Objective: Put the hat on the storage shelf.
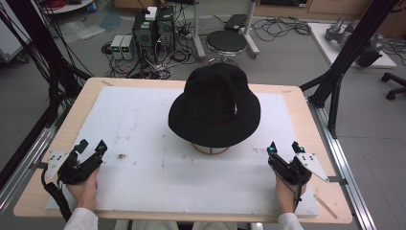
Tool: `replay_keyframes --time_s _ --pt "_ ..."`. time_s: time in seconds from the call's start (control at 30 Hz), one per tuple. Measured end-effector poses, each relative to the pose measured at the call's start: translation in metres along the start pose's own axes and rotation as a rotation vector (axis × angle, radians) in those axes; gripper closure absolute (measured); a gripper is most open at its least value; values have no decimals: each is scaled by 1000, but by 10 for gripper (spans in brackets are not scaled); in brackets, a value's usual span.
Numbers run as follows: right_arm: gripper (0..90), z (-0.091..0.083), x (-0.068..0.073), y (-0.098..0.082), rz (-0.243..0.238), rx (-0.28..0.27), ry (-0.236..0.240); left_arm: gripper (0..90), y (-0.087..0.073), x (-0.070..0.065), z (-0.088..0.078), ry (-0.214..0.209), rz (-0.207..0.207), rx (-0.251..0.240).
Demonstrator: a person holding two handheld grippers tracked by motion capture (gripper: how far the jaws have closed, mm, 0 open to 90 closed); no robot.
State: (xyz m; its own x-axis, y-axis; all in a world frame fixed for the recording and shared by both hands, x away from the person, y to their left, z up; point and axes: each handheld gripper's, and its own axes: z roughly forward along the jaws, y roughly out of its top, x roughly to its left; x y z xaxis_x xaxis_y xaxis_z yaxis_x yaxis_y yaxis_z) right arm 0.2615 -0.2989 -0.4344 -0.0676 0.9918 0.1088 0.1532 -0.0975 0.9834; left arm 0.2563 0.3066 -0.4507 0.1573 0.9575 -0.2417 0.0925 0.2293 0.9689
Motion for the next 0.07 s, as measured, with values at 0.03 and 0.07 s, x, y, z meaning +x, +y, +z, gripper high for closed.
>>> replay_keyframes --time_s 0.03,0.07 --pt "199 0 0 0 -1 -1 1 278 0 0 0 0 0 0" --pt "199 0 0 0 -2 -1 1 278 0 0 0 -1 0 -1"
